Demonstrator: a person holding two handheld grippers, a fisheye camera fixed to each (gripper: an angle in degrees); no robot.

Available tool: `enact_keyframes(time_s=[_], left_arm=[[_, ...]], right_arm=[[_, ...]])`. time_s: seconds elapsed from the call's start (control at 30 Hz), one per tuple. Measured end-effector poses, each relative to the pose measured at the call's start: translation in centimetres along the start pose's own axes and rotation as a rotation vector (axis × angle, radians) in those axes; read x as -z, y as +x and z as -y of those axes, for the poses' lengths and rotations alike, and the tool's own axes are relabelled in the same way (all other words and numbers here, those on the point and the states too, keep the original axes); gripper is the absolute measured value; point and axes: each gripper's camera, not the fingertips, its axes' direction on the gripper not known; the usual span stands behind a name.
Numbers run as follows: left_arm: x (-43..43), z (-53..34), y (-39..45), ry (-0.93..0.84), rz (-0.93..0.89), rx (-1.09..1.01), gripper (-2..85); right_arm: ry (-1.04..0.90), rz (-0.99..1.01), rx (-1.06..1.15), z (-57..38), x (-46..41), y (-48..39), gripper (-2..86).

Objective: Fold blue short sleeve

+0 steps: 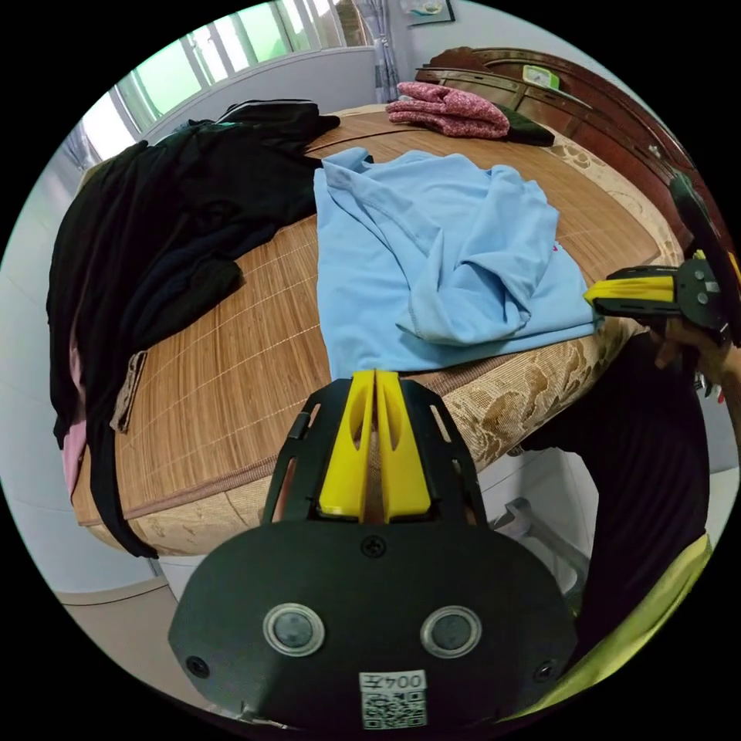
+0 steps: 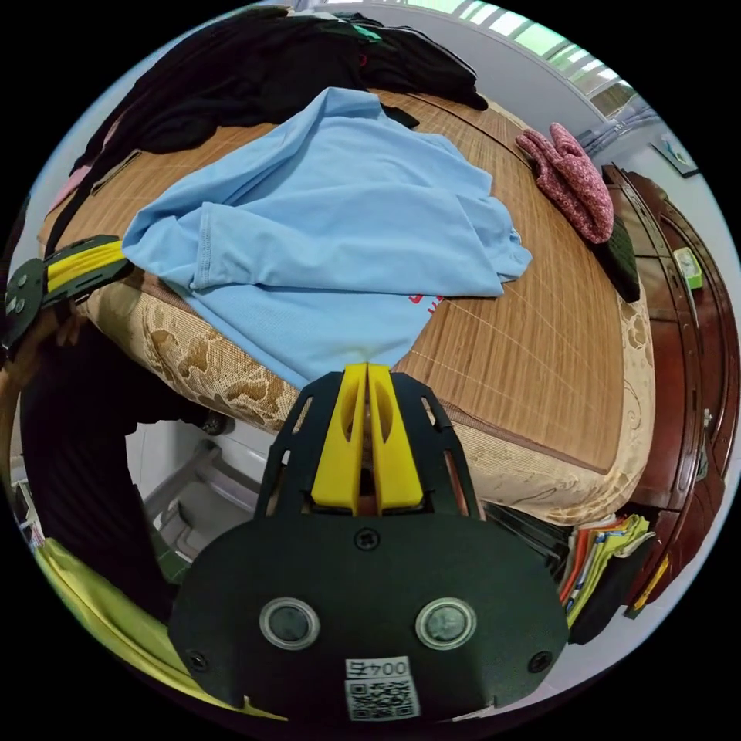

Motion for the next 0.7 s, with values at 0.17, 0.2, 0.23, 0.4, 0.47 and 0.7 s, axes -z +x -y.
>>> enact_keyframes(time_s=[0.17, 0.2, 0.23, 0.4, 0.47, 0.7], left_arm=[[0.1, -0.3, -1.4, 0.043, -0.043, 0.041, 2.7], [0.2, -0.6, -2.0, 0.059, -0.052, 0.058, 4.0], [0.2, -0.8, -2.3, 0.066, -0.066, 0.058, 5.1], [1.9, -2.1, -4.1, 0.182, -0.17, 0.063, 11.9], [2.7, -2.1, -4.3, 0.231, -0.202, 0.06, 12.3], [1.7, 0.1, -4.2, 0.256, -0.231, 0.03, 11.6]], right_arm=[[0.075, 0.225, -0.147, -1.9, -0.2, 4.1, 0.8], [0.129, 0.28, -0.179, -2.6, 0.2, 5.0, 3.1], [0.153, 0.33, -0.192, -3.0, 0.4, 5.7, 5.4], [0.271, 0.462, -0.211, -3.7, 0.7, 7.9, 12.3], [0.298, 0.539, -0.248, -3.1, 0.4, 9.0, 13.4], [0.342, 0.788, -0.302, 5.8, -2.1, 11.7, 13.9]])
